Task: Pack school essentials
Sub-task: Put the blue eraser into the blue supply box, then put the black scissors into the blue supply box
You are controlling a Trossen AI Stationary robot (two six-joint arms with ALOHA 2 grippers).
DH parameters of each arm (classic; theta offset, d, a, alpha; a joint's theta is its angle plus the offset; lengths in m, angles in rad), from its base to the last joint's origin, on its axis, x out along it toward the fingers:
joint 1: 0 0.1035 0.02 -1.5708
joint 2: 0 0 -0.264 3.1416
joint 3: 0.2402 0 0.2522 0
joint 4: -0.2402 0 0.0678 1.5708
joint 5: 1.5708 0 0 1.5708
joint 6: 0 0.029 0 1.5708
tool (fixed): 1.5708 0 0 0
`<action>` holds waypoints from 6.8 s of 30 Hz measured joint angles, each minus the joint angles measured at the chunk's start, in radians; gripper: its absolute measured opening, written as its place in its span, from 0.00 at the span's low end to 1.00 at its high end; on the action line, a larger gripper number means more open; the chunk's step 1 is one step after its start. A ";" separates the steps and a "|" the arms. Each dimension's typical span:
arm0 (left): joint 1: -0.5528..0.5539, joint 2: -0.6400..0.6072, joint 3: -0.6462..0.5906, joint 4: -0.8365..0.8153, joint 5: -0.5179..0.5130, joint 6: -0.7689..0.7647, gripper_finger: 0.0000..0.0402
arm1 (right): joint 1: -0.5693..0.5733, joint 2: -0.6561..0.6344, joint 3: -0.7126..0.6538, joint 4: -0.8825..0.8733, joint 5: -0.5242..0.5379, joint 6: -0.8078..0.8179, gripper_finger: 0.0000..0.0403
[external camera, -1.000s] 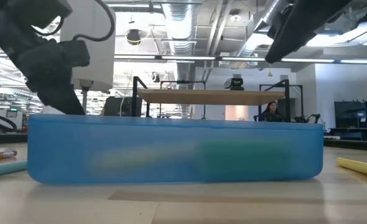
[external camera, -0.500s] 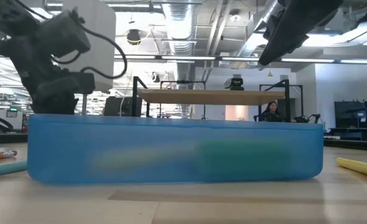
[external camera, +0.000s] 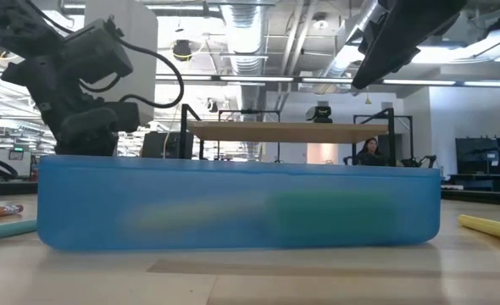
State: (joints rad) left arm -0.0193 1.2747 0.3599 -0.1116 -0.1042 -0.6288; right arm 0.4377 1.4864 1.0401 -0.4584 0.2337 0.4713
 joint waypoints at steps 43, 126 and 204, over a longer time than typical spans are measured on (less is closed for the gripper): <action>-0.002 0.114 0.101 -0.064 0.091 -0.007 0.47 | -0.001 0.000 0.000 0.000 -0.001 0.000 0.40; -0.400 0.335 0.363 0.364 0.061 0.052 0.23 | -0.010 -0.003 0.000 -0.075 -0.057 0.023 0.40; -0.498 -0.080 0.240 0.726 -0.065 0.606 0.16 | 0.583 0.218 -0.094 -0.078 -0.239 0.803 0.40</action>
State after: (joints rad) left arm -0.5171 1.1946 0.5999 0.6144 -0.1688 -0.0223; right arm 1.0207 1.7041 0.9459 -0.5363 -0.0050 1.2738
